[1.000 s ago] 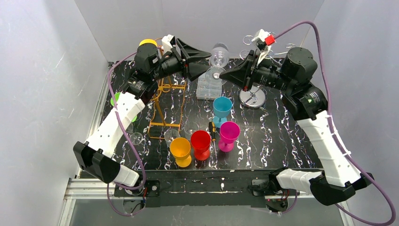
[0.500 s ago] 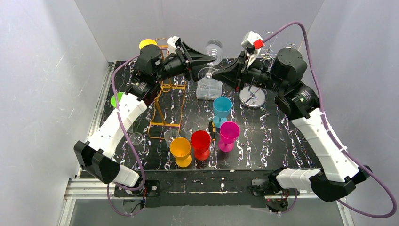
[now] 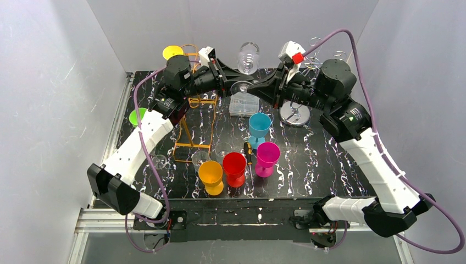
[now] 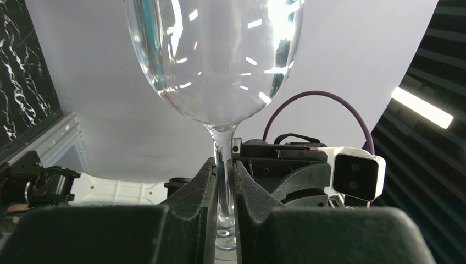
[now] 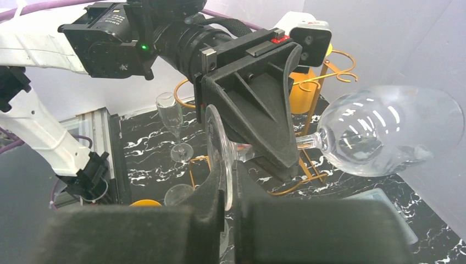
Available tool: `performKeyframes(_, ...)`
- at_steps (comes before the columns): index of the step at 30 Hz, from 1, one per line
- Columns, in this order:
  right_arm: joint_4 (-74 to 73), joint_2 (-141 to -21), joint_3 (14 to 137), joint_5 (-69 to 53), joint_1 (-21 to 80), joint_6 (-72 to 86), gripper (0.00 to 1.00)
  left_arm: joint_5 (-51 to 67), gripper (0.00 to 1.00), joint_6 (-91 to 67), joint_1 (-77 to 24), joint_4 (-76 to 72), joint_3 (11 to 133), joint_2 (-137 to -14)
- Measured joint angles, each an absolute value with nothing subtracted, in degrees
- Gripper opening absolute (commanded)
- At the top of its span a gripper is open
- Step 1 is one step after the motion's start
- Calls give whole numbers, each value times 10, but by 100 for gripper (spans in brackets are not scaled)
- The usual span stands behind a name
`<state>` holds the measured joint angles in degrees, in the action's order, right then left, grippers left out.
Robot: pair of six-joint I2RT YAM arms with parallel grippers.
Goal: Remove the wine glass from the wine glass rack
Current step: Place the wine glass at the center of the board.
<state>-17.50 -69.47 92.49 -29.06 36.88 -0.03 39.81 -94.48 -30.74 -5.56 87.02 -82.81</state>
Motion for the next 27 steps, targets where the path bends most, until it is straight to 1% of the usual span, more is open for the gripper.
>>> performKeyframes(2,-174,-690,918,-290,369,2,44,398,0,-931,-308,-55,870,-828)
performKeyframes(6,-175,-669,891,-278,369,26,75,399,0,-881,-309,-55,872,-828)
performKeyframes(7,-178,-665,889,-275,369,32,92,399,0,-869,-309,-54,872,-828)
performKeyframes(8,-180,-663,887,-273,369,37,98,398,0,-856,-309,-53,872,-828)
performKeyframes(14,-207,-648,888,-251,369,72,98,384,0,-739,-309,24,924,-833)
performKeyframes(18,-252,-653,927,-216,369,114,98,368,0,-617,-309,95,987,-838)
performKeyframes(21,-299,-681,1006,-185,369,150,98,355,0,-509,-309,139,1020,-839)
performKeyframes(22,-319,-700,1051,-170,369,166,98,350,0,-473,-309,149,1024,-839)
performKeyframes(27,-402,-773,1233,-103,369,219,99,313,0,-308,-312,192,1014,-838)
